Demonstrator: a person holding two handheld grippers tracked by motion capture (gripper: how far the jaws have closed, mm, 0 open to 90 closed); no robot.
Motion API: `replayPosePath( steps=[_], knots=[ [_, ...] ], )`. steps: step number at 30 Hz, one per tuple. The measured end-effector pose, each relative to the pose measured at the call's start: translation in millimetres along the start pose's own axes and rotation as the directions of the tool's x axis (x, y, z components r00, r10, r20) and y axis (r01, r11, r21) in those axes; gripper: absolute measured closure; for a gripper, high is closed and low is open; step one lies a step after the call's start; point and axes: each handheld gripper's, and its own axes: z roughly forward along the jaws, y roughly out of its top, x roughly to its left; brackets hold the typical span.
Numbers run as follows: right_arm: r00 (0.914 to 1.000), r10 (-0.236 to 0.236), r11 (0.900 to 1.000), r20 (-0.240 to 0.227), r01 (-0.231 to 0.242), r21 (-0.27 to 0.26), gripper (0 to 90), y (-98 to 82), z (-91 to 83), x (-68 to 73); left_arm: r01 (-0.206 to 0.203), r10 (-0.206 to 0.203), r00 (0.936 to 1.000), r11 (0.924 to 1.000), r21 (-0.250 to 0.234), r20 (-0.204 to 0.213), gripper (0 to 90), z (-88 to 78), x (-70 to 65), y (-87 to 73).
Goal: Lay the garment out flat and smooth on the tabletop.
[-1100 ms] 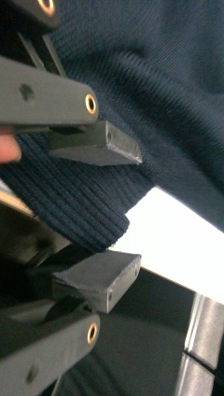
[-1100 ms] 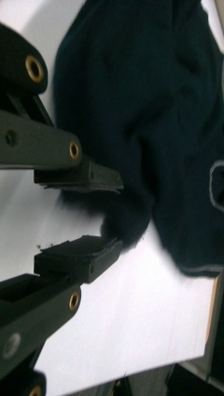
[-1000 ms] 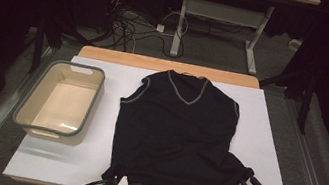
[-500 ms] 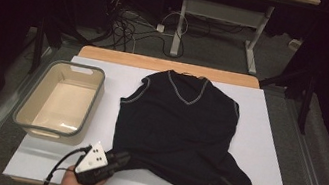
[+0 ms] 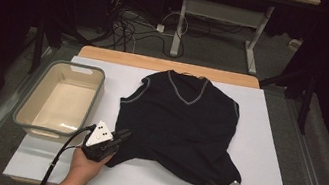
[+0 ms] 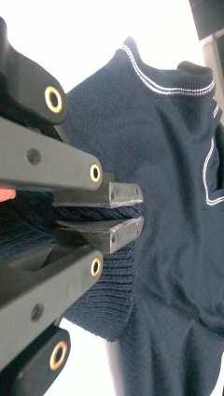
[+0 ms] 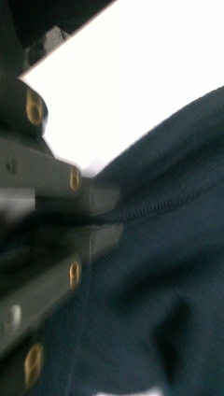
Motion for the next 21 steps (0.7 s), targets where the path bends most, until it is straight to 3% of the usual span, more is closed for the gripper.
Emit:
replayPosePath(
  steps=[3,6,8,11,13,14,17,21],
  knots=[
    [0.9981,-0.006,0.998,0.061,0.010,-0.069,87.3,21.5,-4.4,-14.1,0.000,-0.001,1.0000,0.9999,-0.015,-0.010,81.0,-5.5,1.4,2.7],
    [0.9950,0.041,0.994,0.092,-0.031,-0.103,87.3,45.1,10.5,-41.0,0.002,-0.002,0.9996,0.9999,-0.011,-0.029,80.9,-6.9,3.8,2.7],
    [0.9915,0.060,0.995,0.116,-0.051,-0.082,87.2,58.7,30.4,-58.9,-0.005,0.005,0.9994,1.0000,0.008,-0.033,80.9,-5.7,5.0,0.7],
    [0.9891,0.091,0.995,0.116,-0.087,-0.040,86.1,70.3,64.6,-77.3,-0.076,0.079,0.9959,0.9951,0.064,-0.046,80.7,-6.9,1.9,-4.4],
    [0.9870,0.125,0.992,0.101,-0.127,0.017,79.8,68.8,85.2,-81.1,-0.056,0.058,0.9978,0.9966,0.060,-0.032,80.2,-9.7,2.3,-11.2],
    [0.9854,0.136,0.990,0.102,-0.139,0.021,75.1,67.2,90.0,-80.9,-0.046,0.048,0.9986,0.9972,0.058,-0.022,80.1,-10.1,2.8,-15.3],
    [0.9811,0.170,0.985,0.091,-0.168,-0.036,59.1,66.4,77.4,-78.3,-0.047,0.047,0.9989,0.9975,0.053,-0.005,79.6,-9.9,3.1,-18.0],
    [0.9794,0.164,0.983,0.118,-0.152,-0.105,52.3,56.4,41.7,-69.6,-0.059,0.059,0.9982,0.9967,0.056,0.013,79.2,-9.7,2.8,-18.7]
  ],
)
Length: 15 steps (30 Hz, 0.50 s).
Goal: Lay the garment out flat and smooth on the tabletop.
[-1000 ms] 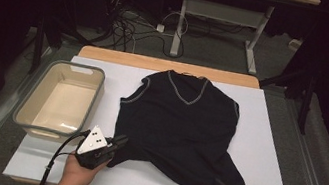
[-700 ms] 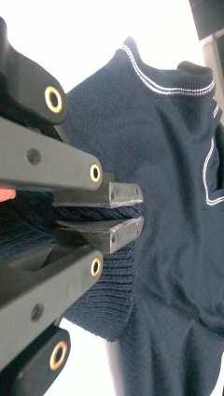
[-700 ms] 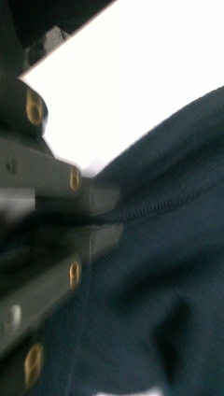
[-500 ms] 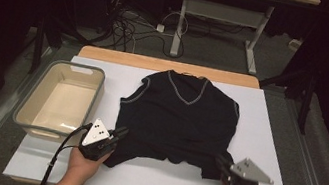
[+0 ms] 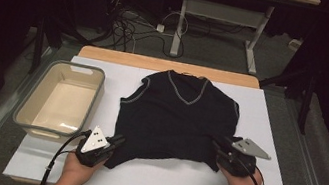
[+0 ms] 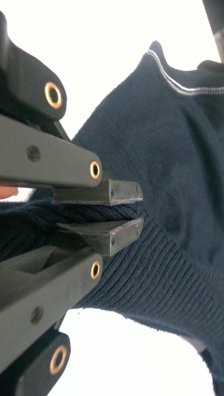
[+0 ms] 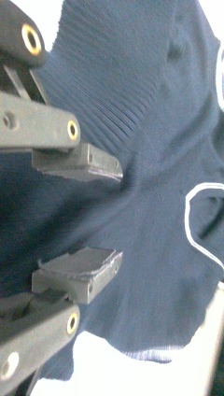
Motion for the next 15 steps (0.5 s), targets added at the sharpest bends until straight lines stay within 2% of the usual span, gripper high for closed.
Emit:
replayPosePath(
  steps=[3,5,8,10,13,14,15],
  knots=[
    [0.9998,0.019,1.000,0.011,-0.019,-0.009,50.3,-15.6,-21.4,2.8,0.010,-0.010,0.9999,0.9999,-0.004,0.005,79.2,-0.4,0.8,-0.3],
    [0.9996,0.026,1.000,0.006,-0.026,0.016,51.3,-25.4,-26.8,3.9,0.005,-0.005,1.0000,1.0000,-0.009,0.002,79.2,-1.2,0.1,-0.2],
    [0.9981,0.061,0.994,-0.013,-0.059,0.092,47.6,-35.5,-20.9,1.8,0.040,-0.039,0.9989,0.9991,-0.014,0.026,79.2,-5.9,0.8,-0.7],
    [0.9973,0.074,0.990,-0.004,-0.073,0.119,46.0,-37.7,-14.5,0.8,0.041,-0.040,0.9987,0.9990,-0.017,0.031,79.2,-9.8,0.3,-1.3],
    [0.9988,0.047,0.980,-0.014,-0.043,0.196,53.5,-36.5,-4.9,3.9,0.043,-0.042,0.9984,0.9988,-0.023,0.038,79.2,-14.1,-1.5,-2.6],
    [0.9994,0.028,0.981,-0.021,-0.024,0.195,60.7,-36.4,-4.9,5.3,0.044,-0.043,0.9983,0.9987,-0.024,0.040,79.2,-14.8,-2.5,-3.3],
    [0.9988,0.014,0.982,-0.047,-0.005,0.191,70.2,-36.7,-5.3,6.1,0.045,-0.044,0.9981,0.9987,-0.023,0.043,79.2,-15.4,-3.2,-4.2]
  ],
)
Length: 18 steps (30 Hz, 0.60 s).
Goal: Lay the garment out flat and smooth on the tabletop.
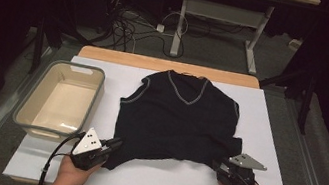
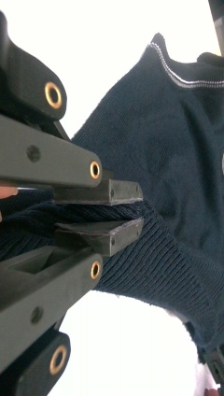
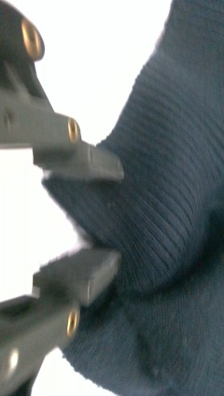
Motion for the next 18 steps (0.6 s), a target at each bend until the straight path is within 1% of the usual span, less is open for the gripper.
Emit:
replayPosePath(
  steps=[1,2,3,4,5,7,9,11,12,13,15,18],
  knots=[
    [0.9998,-0.011,1.000,-0.015,0.011,-0.002,76.4,-0.3,-0.3,0.8,0.009,-0.009,0.9999,1.0000,-0.002,0.004,79.2,-0.4,-0.7,-0.9],
    [0.9997,-0.017,1.000,-0.015,0.017,-0.006,81.3,-0.7,-0.9,1.6,0.016,-0.016,0.9998,0.9999,-0.002,0.010,79.2,-1.0,-1.5,-1.7],
    [0.9995,-0.029,1.000,-0.013,0.029,-0.011,84.9,-1.1,-1.4,2.4,0.016,-0.016,0.9998,0.9999,-0.003,0.014,79.3,-1.5,-3.1,-2.1],
    [0.9991,-0.041,0.999,-0.004,0.041,-0.021,87.0,-1.4,-2.7,3.9,0.009,-0.009,0.9998,1.0000,0.001,0.017,79.3,-2.6,-5.1,-2.2],
    [0.9988,-0.049,0.998,-0.002,0.049,-0.032,87.3,-2.2,-4.5,5.0,0.003,-0.003,0.9998,1.0000,-0.001,0.021,79.3,-3.9,-7.4,-2.1],
    [0.9983,-0.055,0.997,-0.020,0.054,-0.058,87.4,-5.3,-10.4,6.0,-0.009,0.009,0.9996,0.9999,-0.005,0.025,79.4,-8.4,-11.4,-1.0],
    [0.9979,-0.059,0.996,-0.024,0.057,-0.071,87.5,-10.9,-20.0,5.3,-0.009,0.010,0.9995,0.9998,-0.016,0.032,79.3,-13.2,-15.0,-0.1],
    [0.9982,-0.053,0.995,-0.028,0.051,-0.088,87.5,-16.3,-29.4,3.5,-0.011,0.012,0.9991,0.9998,-0.018,0.040,79.3,-16.5,-20.6,-0.4],
    [0.9980,-0.051,0.994,-0.036,0.048,-0.096,87.4,-20.1,-34.9,2.4,-0.020,0.021,0.9984,0.9997,-0.016,0.052,79.2,-17.5,-25.9,-0.6],
    [0.9982,-0.050,0.993,-0.033,0.046,-0.108,87.5,-25.3,-41.8,1.4,-0.028,0.029,0.9977,0.9995,-0.012,0.061,79.3,-17.9,-29.6,-0.6],
    [0.9985,-0.050,0.993,-0.021,0.048,-0.109,87.5,-33.2,-51.3,-0.2,-0.052,0.052,0.9947,0.9986,-0.004,0.089,79.2,-19.2,-40.3,-0.5],
    [0.9992,-0.041,0.992,-0.004,0.040,-0.122,87.6,-47.6,-68.8,-3.0,-0.073,0.073,0.9890,0.9973,-0.001,0.129,79.2,-22.7,-56.1,-1.8]
  ],
)
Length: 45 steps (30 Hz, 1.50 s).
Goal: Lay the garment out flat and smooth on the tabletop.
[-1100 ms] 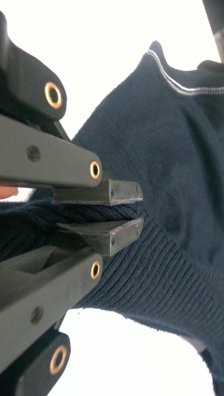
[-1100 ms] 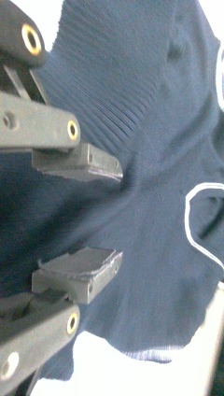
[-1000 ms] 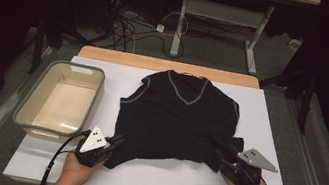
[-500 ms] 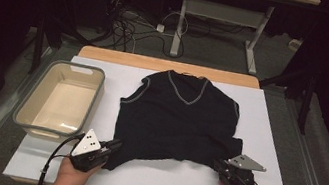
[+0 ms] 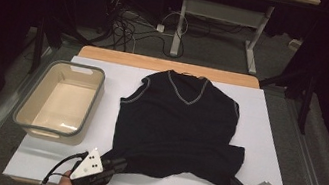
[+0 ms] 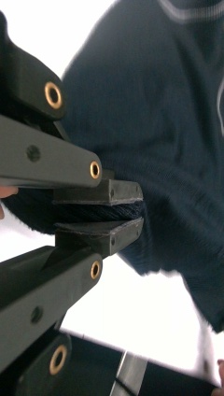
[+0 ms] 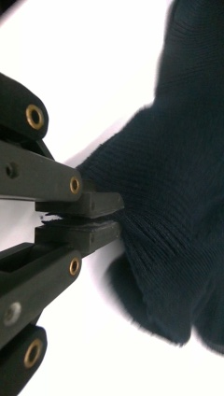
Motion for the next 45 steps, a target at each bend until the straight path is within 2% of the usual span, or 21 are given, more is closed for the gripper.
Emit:
replayPosePath(
  steps=[4,8,11,13,17,21,23,26,32,42,43,45],
  knots=[
    [0.9999,0.009,1.000,0.011,-0.009,-0.009,87.6,-15.2,-23.6,-1.0,-0.008,0.008,0.9990,0.9999,0.015,0.045,79.3,0.3,-18.0,-3.5],
    [0.9996,0.016,1.000,0.024,-0.016,-0.011,87.5,-29.3,-44.4,0.6,-0.008,0.006,0.9950,0.9998,0.019,0.100,79.2,-2.8,-32.9,-7.0],
    [0.9988,0.037,0.999,0.033,-0.037,-0.009,87.5,-39.7,-58.3,1.2,-0.025,0.023,0.9955,0.9993,0.029,0.092,79.3,-7.4,-43.2,-12.2],
    [0.9984,0.045,0.999,0.035,-0.045,-0.004,87.6,-46.5,-65.0,2.4,0.001,-0.005,0.9928,0.9994,0.033,0.120,79.3,-9.2,-45.4,-15.2],
    [0.9979,0.055,0.998,0.035,-0.055,0.004,87.5,-54.6,-71.0,4.7,-0.009,0.005,0.9903,0.9994,0.034,0.139,79.1,-11.9,-51.2,-16.6],
    [0.9970,0.070,0.998,0.032,-0.070,0.003,86.8,-54.1,-71.6,6.6,-0.008,0.005,0.9908,0.9997,0.021,0.135,79.0,-16.1,-54.7,-12.3],
    [0.9976,0.061,0.998,0.033,-0.061,-0.005,87.3,-53.2,-74.2,8.2,-0.013,0.012,0.9908,0.9999,0.005,0.135,79.3,-21.0,-57.4,-11.1],
    [0.9973,0.062,0.998,0.040,-0.061,-0.020,87.5,-54.4,-81.7,10.1,-0.019,0.020,0.9887,0.9998,-0.011,0.149,79.7,-28.2,-60.5,-10.4],
    [0.9961,0.074,0.997,0.048,-0.072,-0.043,87.5,-59.3,-95.5,11.7,-0.005,0.011,0.9859,0.9995,-0.033,0.167,79.5,-37.1,-64.2,-10.5],
    [0.9961,0.076,0.995,0.045,-0.073,-0.068,87.1,-61.3,-108.6,18.0,-0.005,0.019,0.9835,0.9971,-0.075,0.180,79.4,-56.4,-71.6,-8.3],
    [0.9964,0.073,0.995,0.042,-0.071,-0.066,84.9,-61.6,-109.0,18.6,0.001,0.014,0.9826,0.9969,-0.079,0.185,77.9,-58.1,-71.1,-8.5],
    [0.9956,0.087,0.994,0.035,-0.085,-0.073,78.7,-61.2,-108.2,19.1,0.019,-0.003,0.9830,0.9959,-0.088,0.184,68.6,-59.5,-68.9,-8.9]
  ],
)
